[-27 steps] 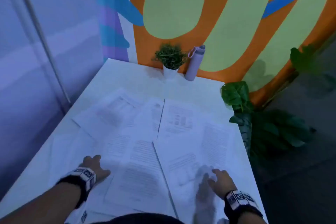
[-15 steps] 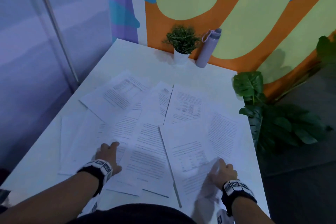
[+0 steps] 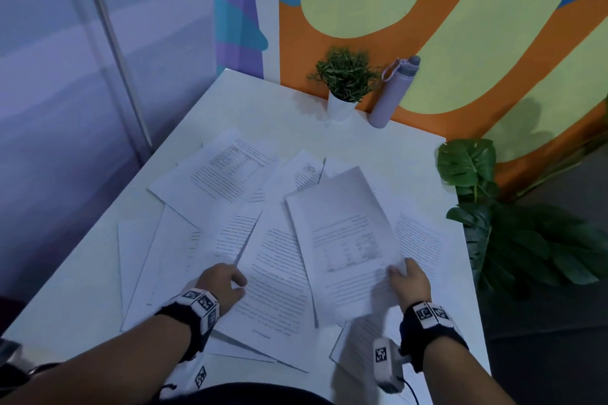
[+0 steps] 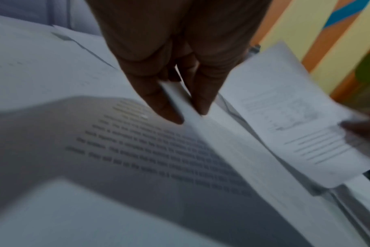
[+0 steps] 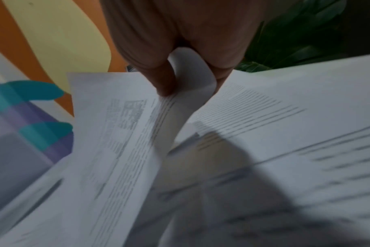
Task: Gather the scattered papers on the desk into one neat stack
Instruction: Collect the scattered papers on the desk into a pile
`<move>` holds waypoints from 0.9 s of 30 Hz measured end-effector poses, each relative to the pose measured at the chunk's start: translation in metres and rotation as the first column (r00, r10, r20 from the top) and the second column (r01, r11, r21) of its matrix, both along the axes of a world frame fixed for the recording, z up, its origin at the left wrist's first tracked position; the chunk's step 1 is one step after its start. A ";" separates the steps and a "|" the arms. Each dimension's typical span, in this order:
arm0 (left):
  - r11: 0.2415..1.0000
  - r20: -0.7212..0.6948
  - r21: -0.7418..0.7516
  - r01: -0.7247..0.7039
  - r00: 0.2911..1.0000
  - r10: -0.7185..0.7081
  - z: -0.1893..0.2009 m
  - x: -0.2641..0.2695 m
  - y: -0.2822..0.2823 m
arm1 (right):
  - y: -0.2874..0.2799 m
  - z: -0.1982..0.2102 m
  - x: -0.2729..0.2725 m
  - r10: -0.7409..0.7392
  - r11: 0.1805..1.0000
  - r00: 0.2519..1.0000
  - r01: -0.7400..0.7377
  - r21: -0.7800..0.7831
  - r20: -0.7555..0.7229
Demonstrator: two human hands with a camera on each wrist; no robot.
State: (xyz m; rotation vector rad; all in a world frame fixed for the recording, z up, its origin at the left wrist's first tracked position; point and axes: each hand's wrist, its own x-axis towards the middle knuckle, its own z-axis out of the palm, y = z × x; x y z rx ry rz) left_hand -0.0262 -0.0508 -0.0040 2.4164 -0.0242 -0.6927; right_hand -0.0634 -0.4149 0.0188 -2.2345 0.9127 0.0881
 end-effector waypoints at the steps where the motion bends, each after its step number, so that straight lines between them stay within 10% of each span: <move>1: 0.997 0.030 -0.042 -0.062 0.998 0.063 0.001 0.002 0.006 | 0.000 -0.003 0.009 -0.046 0.999 0.999 0.046 0.017 0.012; 6: 0.924 -0.099 -0.034 -0.380 0.921 0.376 0.002 0.000 0.055 | 0.002 -0.021 0.048 -0.151 0.986 0.981 0.159 0.057 -0.120; 16: 0.887 -0.079 0.314 -0.337 0.922 0.378 -0.004 -0.018 0.085 | 0.019 -0.027 0.083 -0.140 0.990 0.901 0.120 -0.076 -0.410; 27: 0.923 -0.084 0.177 -0.343 0.929 0.361 0.011 -0.011 0.078 | 0.025 -0.027 0.034 -0.089 0.990 0.985 0.104 0.096 -0.151</move>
